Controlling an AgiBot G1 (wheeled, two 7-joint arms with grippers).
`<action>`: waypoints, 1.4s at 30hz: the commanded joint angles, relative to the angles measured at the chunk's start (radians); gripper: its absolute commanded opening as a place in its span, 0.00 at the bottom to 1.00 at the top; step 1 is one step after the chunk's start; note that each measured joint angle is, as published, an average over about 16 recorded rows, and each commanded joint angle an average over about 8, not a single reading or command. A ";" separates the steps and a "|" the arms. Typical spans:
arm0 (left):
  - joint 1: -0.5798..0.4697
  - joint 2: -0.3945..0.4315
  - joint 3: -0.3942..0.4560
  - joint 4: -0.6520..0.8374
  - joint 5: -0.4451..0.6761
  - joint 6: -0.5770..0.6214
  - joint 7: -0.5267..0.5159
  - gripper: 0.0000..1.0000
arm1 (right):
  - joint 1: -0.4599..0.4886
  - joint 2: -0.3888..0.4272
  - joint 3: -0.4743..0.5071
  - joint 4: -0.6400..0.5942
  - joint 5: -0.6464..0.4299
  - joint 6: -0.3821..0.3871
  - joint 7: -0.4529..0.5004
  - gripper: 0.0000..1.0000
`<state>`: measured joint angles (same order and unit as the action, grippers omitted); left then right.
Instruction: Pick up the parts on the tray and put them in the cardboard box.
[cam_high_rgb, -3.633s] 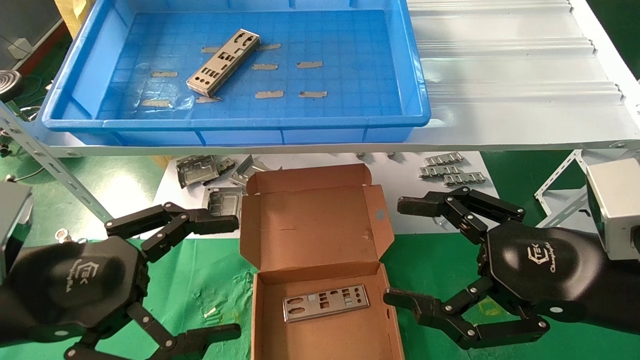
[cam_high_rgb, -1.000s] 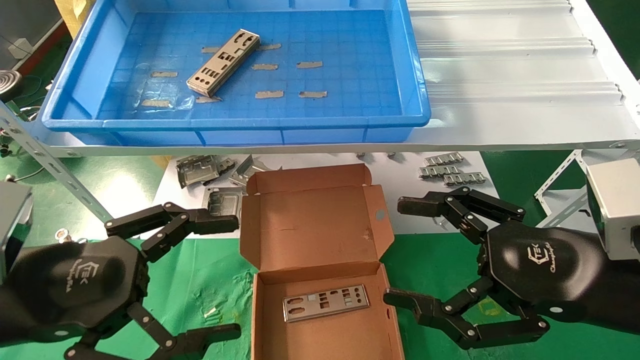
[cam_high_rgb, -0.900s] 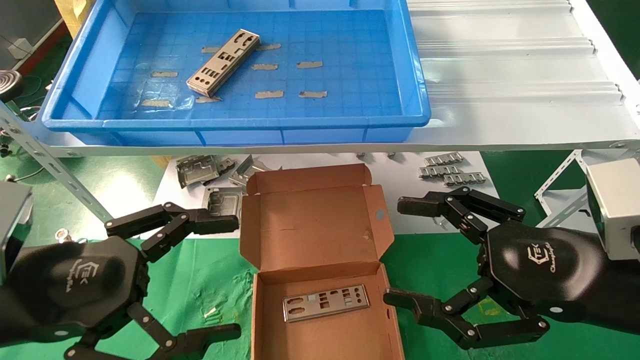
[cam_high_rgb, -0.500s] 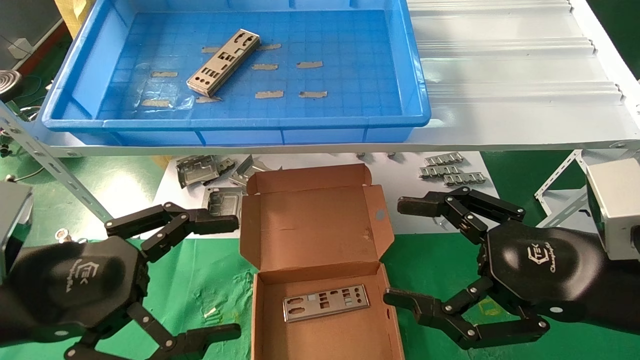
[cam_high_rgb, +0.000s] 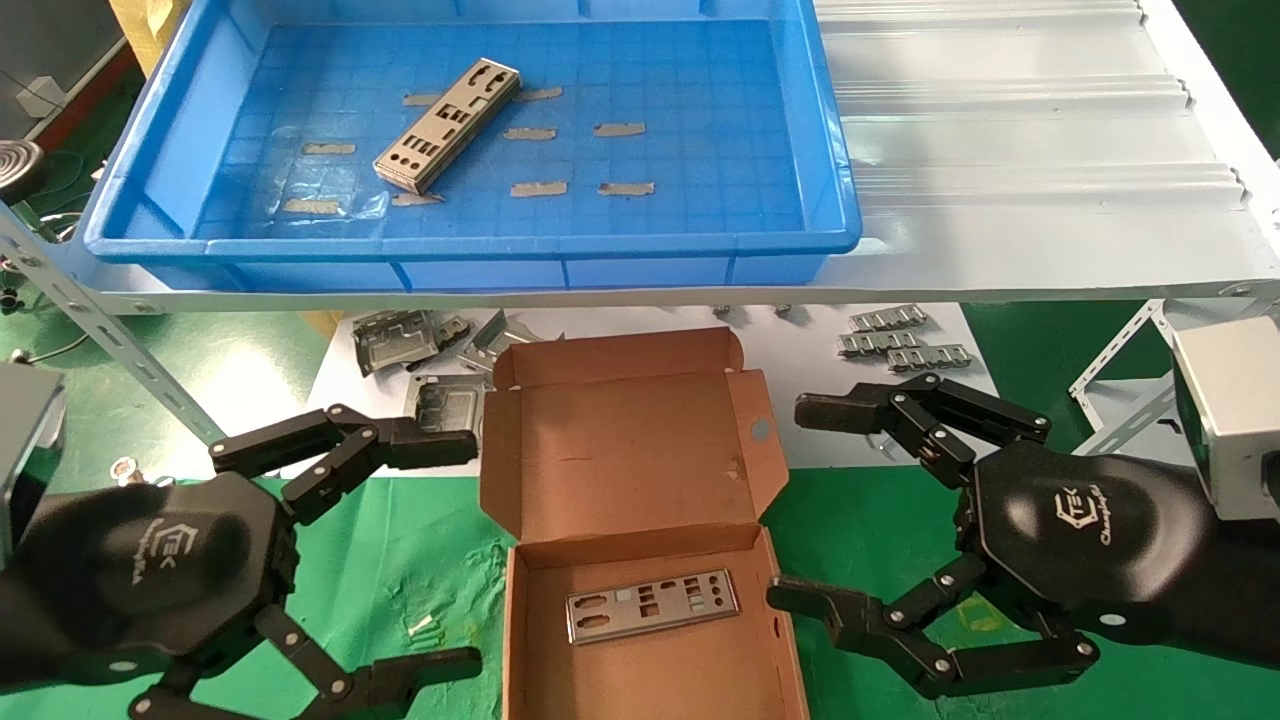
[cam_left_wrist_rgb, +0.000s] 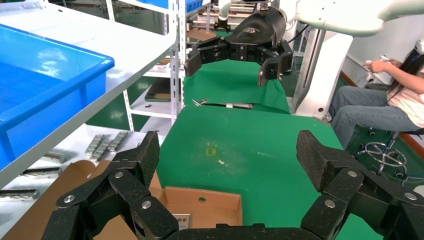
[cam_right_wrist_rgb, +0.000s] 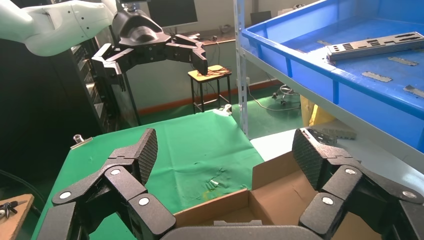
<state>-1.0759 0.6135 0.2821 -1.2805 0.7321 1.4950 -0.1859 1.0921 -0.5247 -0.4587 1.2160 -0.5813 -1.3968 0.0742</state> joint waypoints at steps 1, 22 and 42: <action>0.000 0.000 0.000 0.000 0.000 0.000 0.000 1.00 | 0.000 0.000 0.000 0.000 0.000 0.000 0.000 1.00; 0.000 0.000 0.000 0.000 0.000 0.000 0.000 1.00 | 0.000 0.000 0.000 0.000 0.000 0.000 0.000 1.00; 0.000 0.000 0.000 0.000 0.000 0.000 0.000 1.00 | 0.000 0.000 0.000 0.000 0.000 0.000 0.000 1.00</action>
<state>-1.0759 0.6135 0.2821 -1.2805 0.7321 1.4950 -0.1859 1.0921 -0.5247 -0.4587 1.2160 -0.5813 -1.3968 0.0742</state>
